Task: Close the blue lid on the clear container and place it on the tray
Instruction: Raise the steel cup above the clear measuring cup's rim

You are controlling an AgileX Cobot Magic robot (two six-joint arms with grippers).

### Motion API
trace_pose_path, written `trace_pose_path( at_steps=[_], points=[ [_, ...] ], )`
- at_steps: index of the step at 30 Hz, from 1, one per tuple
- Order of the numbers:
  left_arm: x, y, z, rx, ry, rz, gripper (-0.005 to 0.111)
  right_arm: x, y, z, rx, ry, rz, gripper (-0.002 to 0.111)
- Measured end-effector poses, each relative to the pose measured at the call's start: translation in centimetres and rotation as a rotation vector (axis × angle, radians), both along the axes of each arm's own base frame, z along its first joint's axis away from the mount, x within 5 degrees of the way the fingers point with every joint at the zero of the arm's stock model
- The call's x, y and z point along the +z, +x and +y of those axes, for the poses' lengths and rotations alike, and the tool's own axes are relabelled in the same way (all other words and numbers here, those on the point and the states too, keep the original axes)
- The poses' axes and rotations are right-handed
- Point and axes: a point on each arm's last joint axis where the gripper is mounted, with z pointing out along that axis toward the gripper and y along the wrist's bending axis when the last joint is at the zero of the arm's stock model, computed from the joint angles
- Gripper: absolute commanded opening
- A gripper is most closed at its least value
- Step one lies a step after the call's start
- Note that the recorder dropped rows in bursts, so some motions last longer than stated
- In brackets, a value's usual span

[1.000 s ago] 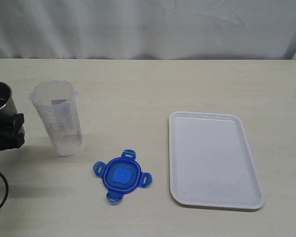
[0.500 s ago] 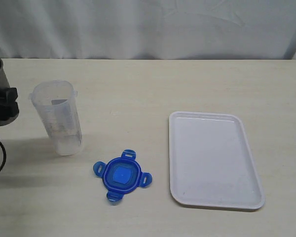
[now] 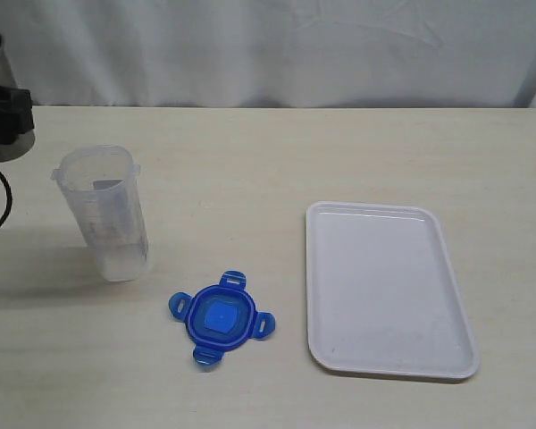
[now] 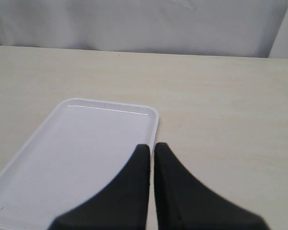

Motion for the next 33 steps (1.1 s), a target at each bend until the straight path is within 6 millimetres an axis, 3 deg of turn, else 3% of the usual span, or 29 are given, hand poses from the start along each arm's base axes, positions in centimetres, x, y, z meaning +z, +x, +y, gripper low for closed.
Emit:
trace_pose_path(
  at_steps=[3,8,15,25,33],
  points=[
    [0.8,0.6,0.0,-0.017,0.033,0.026,0.000,0.0,0.0,0.0,0.000,0.000,0.000,0.004],
    [0.1,0.3,0.1,0.001,0.012,0.124,0.000,0.0,0.0,0.0,0.000,0.000,0.000,0.004],
    [0.1,0.4,0.0,-0.027,0.055,0.124,0.000,0.0,0.0,0.0,0.000,0.000,0.000,0.004],
    [-2.5,2.1,-0.2,-0.095,0.101,0.121,0.000,0.0,0.0,0.0,0.000,0.000,0.000,0.004],
    [-3.2,3.1,-0.8,-0.190,0.157,0.039,0.000,0.0,0.0,0.0,0.000,0.000,0.000,0.004]
  ],
)
